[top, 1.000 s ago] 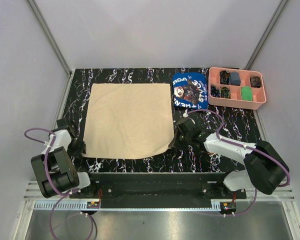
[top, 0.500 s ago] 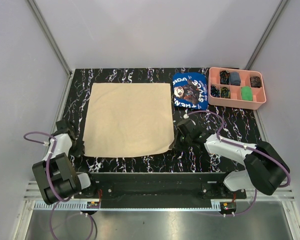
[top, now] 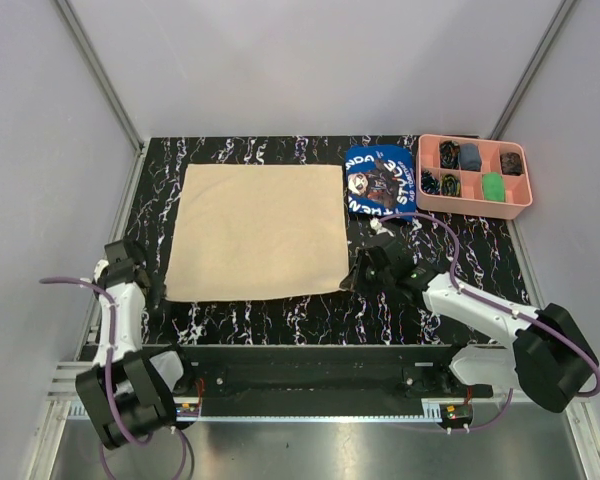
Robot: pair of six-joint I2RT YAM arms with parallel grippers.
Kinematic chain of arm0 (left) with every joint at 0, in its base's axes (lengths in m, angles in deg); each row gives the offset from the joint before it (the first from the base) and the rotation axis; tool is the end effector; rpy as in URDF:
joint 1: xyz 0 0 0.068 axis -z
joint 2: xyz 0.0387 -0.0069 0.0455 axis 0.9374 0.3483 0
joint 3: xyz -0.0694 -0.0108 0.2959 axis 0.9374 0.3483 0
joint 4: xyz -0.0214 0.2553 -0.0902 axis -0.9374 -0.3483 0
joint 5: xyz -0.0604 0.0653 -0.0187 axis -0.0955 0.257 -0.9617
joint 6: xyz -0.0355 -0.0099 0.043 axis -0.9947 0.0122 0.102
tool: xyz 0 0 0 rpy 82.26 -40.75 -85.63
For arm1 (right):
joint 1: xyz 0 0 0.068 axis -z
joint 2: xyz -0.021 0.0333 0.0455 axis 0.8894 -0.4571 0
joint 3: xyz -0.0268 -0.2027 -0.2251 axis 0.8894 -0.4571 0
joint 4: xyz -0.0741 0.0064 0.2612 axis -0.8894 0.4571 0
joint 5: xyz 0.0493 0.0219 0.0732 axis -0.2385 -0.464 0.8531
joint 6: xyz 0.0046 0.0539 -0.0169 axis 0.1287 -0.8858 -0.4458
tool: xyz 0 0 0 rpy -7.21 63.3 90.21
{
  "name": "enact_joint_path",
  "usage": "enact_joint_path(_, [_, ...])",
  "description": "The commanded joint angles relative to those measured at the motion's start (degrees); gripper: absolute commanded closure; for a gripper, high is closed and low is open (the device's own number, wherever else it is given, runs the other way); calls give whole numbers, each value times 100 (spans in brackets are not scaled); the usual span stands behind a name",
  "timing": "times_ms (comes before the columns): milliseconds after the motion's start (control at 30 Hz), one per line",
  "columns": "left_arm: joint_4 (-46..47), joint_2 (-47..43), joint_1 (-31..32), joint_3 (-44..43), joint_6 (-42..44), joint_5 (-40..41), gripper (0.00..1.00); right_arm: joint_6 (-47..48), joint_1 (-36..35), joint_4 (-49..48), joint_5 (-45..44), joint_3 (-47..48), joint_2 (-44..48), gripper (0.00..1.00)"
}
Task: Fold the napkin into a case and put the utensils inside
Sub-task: Pick up the flattened napkin from the center of the board.
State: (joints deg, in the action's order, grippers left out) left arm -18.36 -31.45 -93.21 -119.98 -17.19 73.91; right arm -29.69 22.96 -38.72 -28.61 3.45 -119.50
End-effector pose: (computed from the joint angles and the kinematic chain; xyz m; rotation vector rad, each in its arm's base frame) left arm 0.1498 0.0698 0.2190 -1.6427 2.0897 -0.0243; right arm 0.1869 0.1584 0.2210 0.0605 2.5020 0.7193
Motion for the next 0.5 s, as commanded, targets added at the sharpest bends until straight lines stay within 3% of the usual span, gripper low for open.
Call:
enact_joint_path(0, [-174, 454, -22, -120, 117, -58, 100, 64, 55, -32, -92, 102, 166, 100])
enact_joint_path(33, [-166, 490, -14, -120, 125, -31, 100, 64, 55, -40, -83, 93, 149, 100])
enact_joint_path(100, [-192, 560, -22, -103, 117, 4, 83, 64, 55, -67, -31, 84, 96, 100])
enact_joint_path(133, [-209, 586, -14, -94, 82, 30, 66, 72, 55, -93, 4, 67, 70, 100])
enact_joint_path(167, [-218, 621, -14, -59, 55, 22, 60, 46, 63, -137, 92, 49, 52, 100])
enact_joint_path(333, [-87, 745, -14, 3, 99, 91, 52, 20, 55, -243, 216, -21, -18, 100])
enact_joint_path(467, [19, 876, -14, 90, 126, 154, 52, 29, 64, -243, 207, -12, 17, 100])
